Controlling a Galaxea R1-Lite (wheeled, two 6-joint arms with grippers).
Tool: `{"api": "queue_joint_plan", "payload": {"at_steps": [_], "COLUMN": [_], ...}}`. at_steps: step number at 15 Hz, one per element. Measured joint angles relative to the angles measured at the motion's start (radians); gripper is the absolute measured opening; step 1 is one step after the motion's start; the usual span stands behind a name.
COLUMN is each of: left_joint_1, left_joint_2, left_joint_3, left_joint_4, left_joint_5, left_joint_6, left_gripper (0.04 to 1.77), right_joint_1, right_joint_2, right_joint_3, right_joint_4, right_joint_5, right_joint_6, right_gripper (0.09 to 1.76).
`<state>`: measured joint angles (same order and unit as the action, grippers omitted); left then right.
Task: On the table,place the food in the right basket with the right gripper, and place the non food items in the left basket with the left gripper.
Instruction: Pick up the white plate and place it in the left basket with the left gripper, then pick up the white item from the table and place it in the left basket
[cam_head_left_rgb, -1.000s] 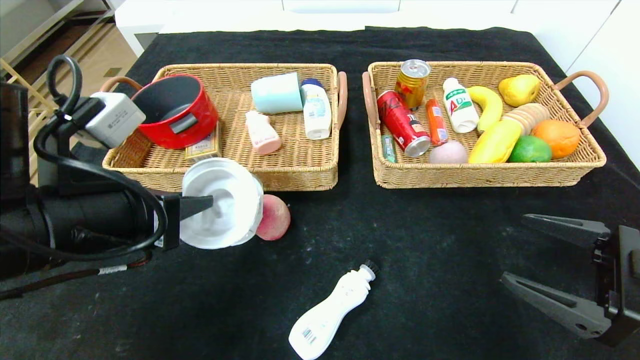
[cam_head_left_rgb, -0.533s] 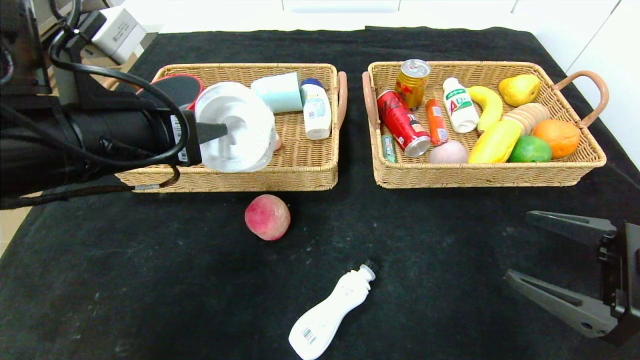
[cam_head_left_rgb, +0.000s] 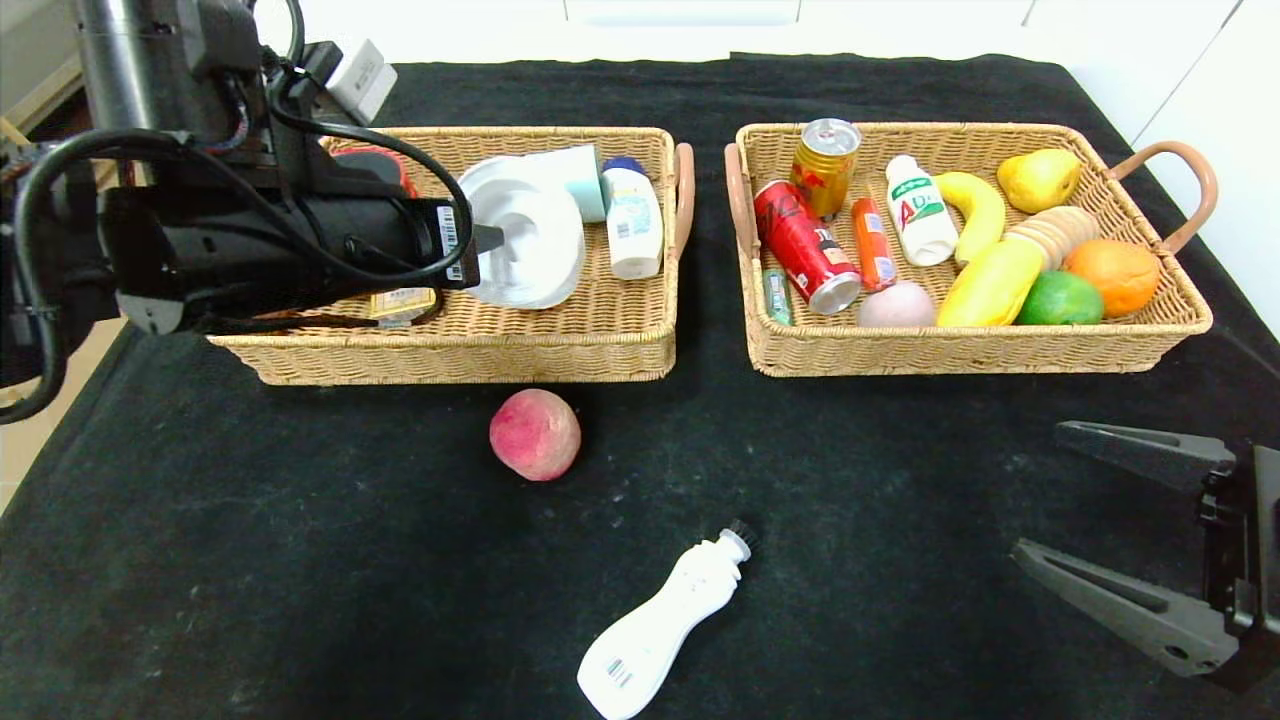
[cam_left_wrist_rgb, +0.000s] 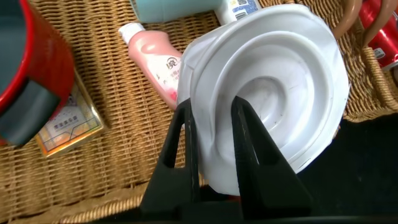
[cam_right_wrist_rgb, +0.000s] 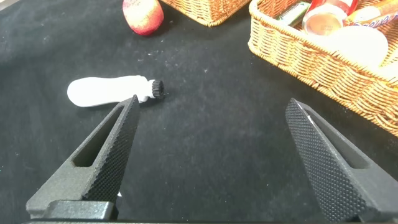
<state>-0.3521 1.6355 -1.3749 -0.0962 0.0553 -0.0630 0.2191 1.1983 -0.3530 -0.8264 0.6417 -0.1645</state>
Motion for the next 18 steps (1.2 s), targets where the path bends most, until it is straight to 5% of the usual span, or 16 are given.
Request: {"api": "queue_joint_plan", "payload": {"at_steps": [7, 12, 18], "left_joint_1": [0.01, 0.011, 0.008], "left_joint_2": [0.068, 0.072, 0.062], "left_joint_3": [-0.023, -0.022, -0.012], "left_joint_4": [-0.018, -0.018, -0.012], "left_joint_5": [0.007, 0.007, 0.007], "left_joint_6": [0.0, -0.004, -0.001], "left_gripper": [0.42, 1.01, 1.39], "right_joint_1": [-0.006, -0.007, 0.001], "right_joint_2": [0.0, 0.0, 0.0], "right_joint_3": [-0.006, -0.003, 0.001], "right_joint_4": [-0.001, 0.0, 0.0], "right_joint_5": [0.0, 0.0, 0.0], "right_joint_6": [0.002, 0.0, -0.002], "right_gripper": [1.71, 1.71, 1.71]}}
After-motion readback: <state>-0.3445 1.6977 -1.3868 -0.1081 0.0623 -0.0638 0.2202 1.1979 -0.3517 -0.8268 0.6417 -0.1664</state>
